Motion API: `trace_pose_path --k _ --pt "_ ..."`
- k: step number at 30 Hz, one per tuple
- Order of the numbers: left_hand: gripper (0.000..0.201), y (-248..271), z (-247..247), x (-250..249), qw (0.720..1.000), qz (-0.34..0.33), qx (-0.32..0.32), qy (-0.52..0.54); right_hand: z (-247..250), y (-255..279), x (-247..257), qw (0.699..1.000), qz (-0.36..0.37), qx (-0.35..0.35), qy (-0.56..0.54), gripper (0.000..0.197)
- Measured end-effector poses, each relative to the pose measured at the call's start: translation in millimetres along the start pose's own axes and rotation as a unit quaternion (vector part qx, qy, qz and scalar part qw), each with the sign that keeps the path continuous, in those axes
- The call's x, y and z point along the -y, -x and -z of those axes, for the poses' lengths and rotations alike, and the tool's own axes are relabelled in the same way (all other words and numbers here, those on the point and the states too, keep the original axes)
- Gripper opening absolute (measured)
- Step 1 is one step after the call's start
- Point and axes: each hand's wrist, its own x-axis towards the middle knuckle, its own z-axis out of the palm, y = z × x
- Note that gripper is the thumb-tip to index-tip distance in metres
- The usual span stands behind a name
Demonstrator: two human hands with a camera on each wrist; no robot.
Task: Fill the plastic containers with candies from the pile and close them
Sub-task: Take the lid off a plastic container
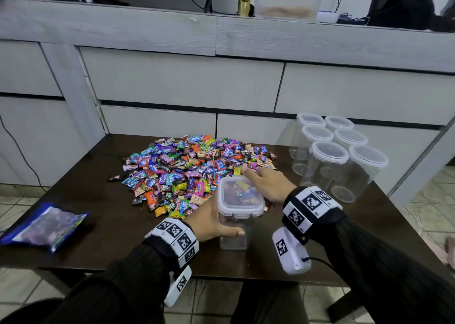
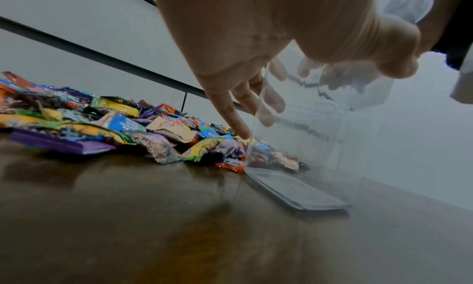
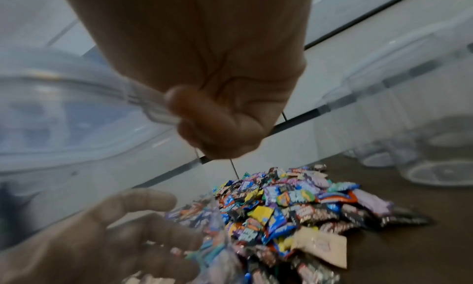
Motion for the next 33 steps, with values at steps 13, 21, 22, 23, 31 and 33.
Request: trace_pose_path --k 13,21,22,23,31,33 --pt "0.085 2.6 0.1 2.6 1.000 0.000 0.000 -0.006 -13.3 -4.5 -11.8 0.978 0.049 -0.032 -0.200 0.028" --pt "0.133 1.7 36.3 -24.5 0.994 0.041 0.085 -0.055 2.9 -6.3 -7.1 0.988 0.136 -0.005 -0.075 0.040" --pt "0.128 1.3 37.6 -27.0 0.994 0.038 0.099 -0.038 3.4 -7.3 -4.7 0.986 0.146 0.003 -0.075 0.040" --pt "0.118 0.7 36.9 -28.7 0.993 0.036 0.108 -0.015 3.3 -8.4 -2.2 0.985 0.151 0.013 -0.083 0.040" --pt "0.075 0.5 4.8 -12.7 0.993 0.013 -0.027 0.113 1.2 -11.4 0.9 0.991 0.104 -0.010 -0.090 0.032" --pt "0.080 -1.4 -5.4 -11.5 0.991 -0.007 -0.073 0.109 0.4 -7.3 -1.4 0.997 0.074 -0.012 -0.033 0.042"
